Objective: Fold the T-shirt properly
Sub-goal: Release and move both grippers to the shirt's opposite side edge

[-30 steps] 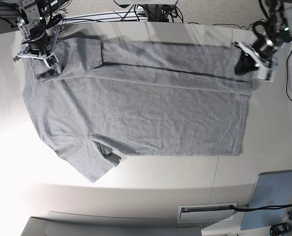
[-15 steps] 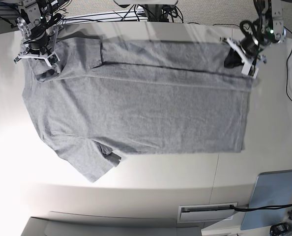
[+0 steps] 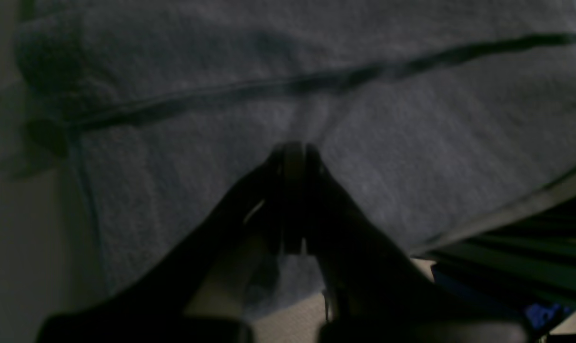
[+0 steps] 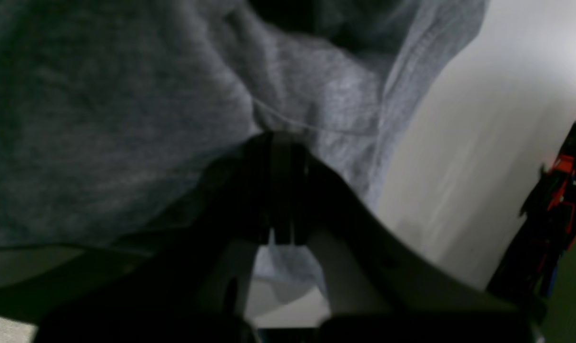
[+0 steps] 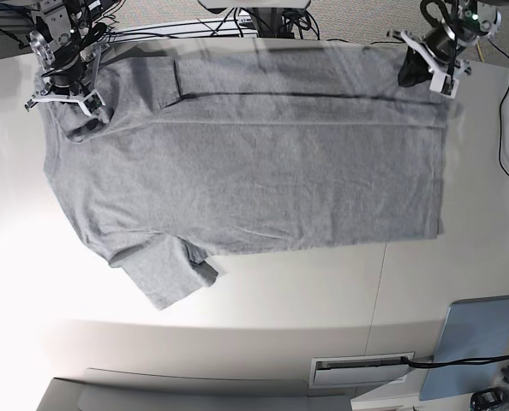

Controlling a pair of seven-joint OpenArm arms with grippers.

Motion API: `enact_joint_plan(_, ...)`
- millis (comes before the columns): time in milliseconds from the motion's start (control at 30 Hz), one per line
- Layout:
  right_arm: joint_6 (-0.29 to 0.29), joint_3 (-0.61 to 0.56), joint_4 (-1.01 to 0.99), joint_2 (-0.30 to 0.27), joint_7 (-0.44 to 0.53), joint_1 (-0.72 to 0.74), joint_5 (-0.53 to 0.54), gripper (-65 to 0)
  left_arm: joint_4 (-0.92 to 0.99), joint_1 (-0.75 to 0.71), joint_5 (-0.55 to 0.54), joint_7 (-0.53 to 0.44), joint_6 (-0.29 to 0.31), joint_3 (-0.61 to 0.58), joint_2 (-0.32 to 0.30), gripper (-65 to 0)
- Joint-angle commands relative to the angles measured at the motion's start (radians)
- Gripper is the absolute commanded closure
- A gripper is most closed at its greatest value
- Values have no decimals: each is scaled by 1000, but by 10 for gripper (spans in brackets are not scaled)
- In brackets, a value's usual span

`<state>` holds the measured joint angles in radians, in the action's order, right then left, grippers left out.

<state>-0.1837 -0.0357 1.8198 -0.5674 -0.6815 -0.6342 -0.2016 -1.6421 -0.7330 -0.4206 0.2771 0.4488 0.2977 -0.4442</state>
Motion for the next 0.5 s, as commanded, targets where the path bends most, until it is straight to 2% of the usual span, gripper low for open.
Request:
enact_joint_plan(0, -5, 6, 6, -14, -43, -9, -1, 0, 26, -48, 114, 193, -30, -6, -5, 0)
enact_joint_plan(133, -3, 6, 6, -14, -44, -36, -2, 0, 23, -47, 114, 174, -3, -6, -5, 0)
enact_joint_plan(233, 0, 6, 6, -14, -40, -56, -1, 0, 9, -45, 114, 169, -4, -6, -6, 0)
enact_joint_plan(467, 47, 6, 20, -14, -20, -64, -1, 0, -57, -45, 115, 170, -4, -6, -8, 0)
